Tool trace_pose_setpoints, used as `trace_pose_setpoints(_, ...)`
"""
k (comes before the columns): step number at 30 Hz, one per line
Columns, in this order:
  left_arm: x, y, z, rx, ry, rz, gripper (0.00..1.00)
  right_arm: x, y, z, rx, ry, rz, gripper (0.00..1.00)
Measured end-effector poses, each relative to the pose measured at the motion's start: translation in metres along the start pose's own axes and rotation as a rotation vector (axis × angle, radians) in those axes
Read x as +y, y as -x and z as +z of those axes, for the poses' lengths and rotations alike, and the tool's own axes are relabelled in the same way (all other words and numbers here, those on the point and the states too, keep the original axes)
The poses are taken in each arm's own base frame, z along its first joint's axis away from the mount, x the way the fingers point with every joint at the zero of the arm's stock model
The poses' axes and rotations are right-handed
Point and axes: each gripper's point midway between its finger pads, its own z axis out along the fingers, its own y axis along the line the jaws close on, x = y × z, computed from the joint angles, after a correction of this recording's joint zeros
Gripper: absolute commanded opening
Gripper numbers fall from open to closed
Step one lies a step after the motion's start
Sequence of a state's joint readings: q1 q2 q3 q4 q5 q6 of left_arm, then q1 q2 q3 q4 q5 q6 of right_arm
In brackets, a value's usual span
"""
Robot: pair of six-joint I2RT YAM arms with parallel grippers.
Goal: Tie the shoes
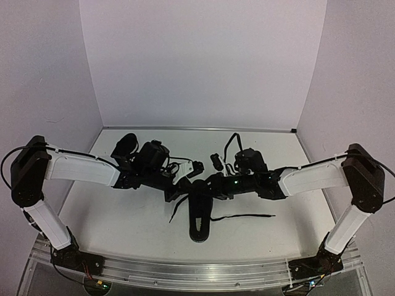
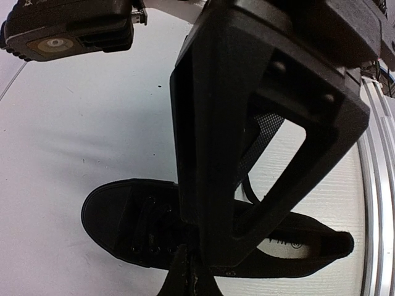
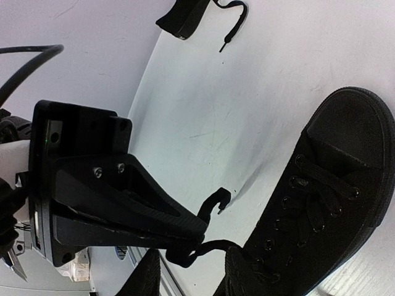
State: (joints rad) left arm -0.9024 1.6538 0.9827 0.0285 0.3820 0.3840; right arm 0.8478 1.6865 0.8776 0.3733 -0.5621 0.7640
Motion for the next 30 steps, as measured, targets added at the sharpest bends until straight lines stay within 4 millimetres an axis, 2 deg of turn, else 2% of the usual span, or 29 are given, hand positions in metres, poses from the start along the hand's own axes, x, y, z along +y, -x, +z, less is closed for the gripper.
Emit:
trace_pose_setpoints(4, -0.001, -0.001, -0.001, 0.001, 0.000, -0.001, 0.00, -0.003, -0.002, 0.003, 0.006, -0.004, 0.007, 0.23)
trace_pose_setpoints(7, -0.001, -0.002, 0.000, 0.002, 0.000, -0.001, 0.00, -0.004, -0.002, 0.003, 0.008, -0.004, 0.014, 0.10)
trace_pose_setpoints(10, -0.001, -0.002, 0.000, 0.000, 0.001, -0.001, 0.00, -0.002, -0.001, 0.004, 0.003, 0.004, 0.007, 0.01)
trace_pose_setpoints(13, 0.000, -0.002, 0.000, 0.002, 0.008, -0.002, 0.04, -0.001, 0.000, 0.004, -0.002, 0.008, 0.002, 0.00)
trace_pose_setpoints(17, 0.002, -0.003, 0.000, 0.008, 0.020, -0.017, 0.24, -0.001, 0.001, 0.003, -0.006, 0.007, 0.000, 0.00)
trace_pose_setpoints(20, 0.005, -0.006, -0.002, 0.017, 0.038, -0.022, 0.35, -0.001, 0.002, 0.003, -0.013, 0.004, -0.002, 0.00)
trace_pose_setpoints(24, 0.005, -0.011, -0.012, 0.030, 0.071, -0.019, 0.39, 0.005, 0.009, -0.003, -0.040, 0.003, -0.017, 0.00)
trace_pose_setpoints(30, 0.007, 0.003, -0.026, -0.005, 0.098, -0.003, 0.45, 0.010, 0.014, -0.009, -0.062, -0.002, -0.036, 0.00)
